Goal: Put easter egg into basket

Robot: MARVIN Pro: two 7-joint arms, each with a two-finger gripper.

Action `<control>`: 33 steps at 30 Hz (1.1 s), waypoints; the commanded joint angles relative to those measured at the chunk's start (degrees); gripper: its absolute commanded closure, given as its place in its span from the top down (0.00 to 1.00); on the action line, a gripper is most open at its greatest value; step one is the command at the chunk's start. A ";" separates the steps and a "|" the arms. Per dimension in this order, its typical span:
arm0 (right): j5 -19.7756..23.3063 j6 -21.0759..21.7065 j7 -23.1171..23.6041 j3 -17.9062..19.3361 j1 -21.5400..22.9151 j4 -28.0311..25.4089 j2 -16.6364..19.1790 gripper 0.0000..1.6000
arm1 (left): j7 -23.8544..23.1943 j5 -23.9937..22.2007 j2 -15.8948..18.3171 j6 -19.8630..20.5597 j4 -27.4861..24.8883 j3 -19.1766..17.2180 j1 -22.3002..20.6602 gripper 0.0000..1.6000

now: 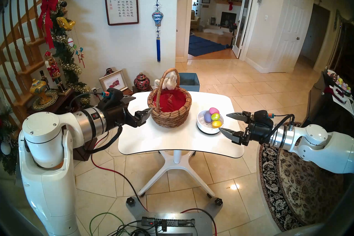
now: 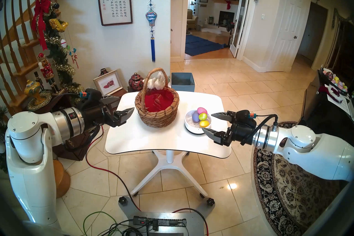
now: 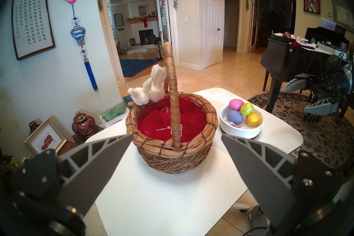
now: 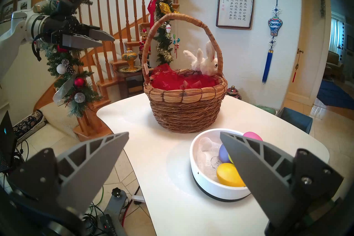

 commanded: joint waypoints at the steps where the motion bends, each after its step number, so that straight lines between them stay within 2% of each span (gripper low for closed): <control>1: 0.05 -0.12 -0.02 0.37 0.28 0.02 0.13 1.00 | -0.01 0.00 0.01 -0.01 -0.21 0.04 -0.04 1.00; 33: 0.07 -0.15 -0.03 0.29 0.34 0.02 0.17 1.00 | -0.01 0.00 0.01 -0.01 -0.21 0.04 -0.04 1.00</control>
